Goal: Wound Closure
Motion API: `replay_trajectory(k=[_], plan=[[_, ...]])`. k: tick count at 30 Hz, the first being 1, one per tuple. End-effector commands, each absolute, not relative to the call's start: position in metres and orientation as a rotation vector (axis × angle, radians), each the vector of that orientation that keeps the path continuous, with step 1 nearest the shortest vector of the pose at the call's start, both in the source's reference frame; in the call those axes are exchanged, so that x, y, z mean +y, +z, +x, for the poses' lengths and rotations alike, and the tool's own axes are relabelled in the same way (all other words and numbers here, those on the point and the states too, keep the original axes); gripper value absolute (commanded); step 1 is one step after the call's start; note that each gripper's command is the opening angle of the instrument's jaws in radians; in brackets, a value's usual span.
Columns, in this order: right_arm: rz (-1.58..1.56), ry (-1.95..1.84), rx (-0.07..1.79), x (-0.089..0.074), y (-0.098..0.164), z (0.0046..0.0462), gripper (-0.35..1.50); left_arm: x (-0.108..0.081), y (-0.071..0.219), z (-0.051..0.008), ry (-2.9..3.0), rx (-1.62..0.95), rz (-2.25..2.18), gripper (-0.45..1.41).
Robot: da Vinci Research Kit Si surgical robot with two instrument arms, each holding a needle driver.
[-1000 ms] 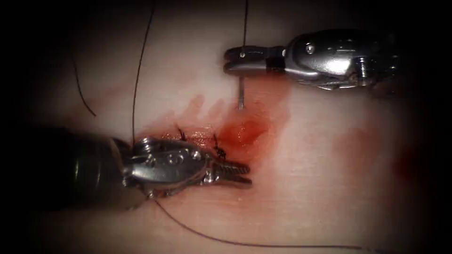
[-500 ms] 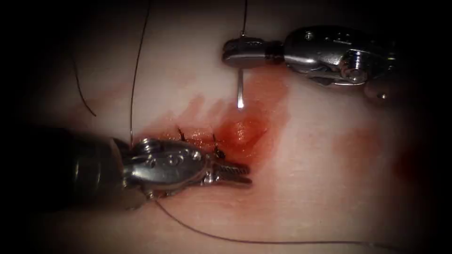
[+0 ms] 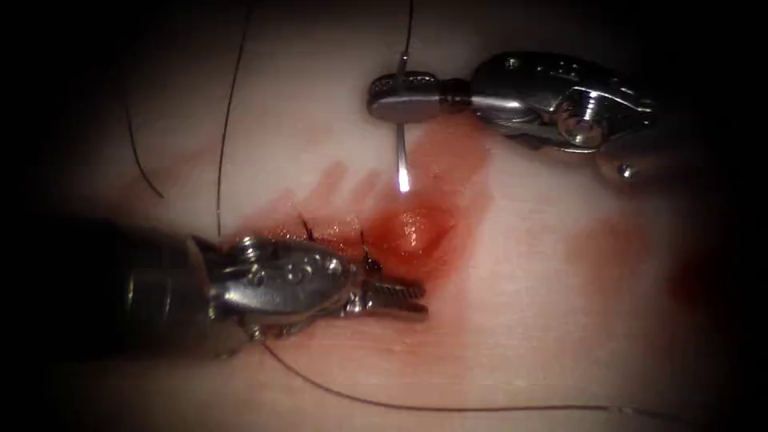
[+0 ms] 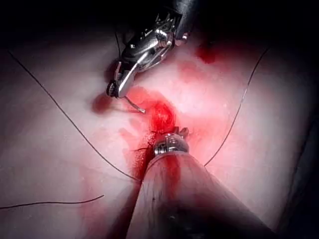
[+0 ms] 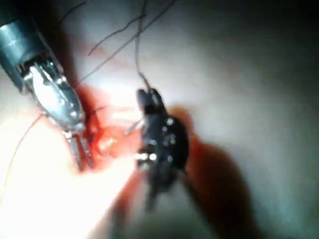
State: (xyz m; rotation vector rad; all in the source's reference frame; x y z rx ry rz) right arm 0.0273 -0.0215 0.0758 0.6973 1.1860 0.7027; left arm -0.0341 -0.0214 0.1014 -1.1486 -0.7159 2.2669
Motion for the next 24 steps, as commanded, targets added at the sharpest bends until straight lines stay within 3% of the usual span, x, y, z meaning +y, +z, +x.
replay_trajectory(k=[1, 24], plan=[[0.709, 0.717, 1.183, -0.0217, 0.0763, 0.028, -0.35, -0.0218, 0.1019, -0.0347, 2.266, -0.718, -1.148, 0.07], [0.575, 0.723, 1.196, -0.0198, 0.0776, 0.0279, -0.35, -0.0219, 0.1019, -0.0347, 2.266, -0.718, -1.148, 0.07]])
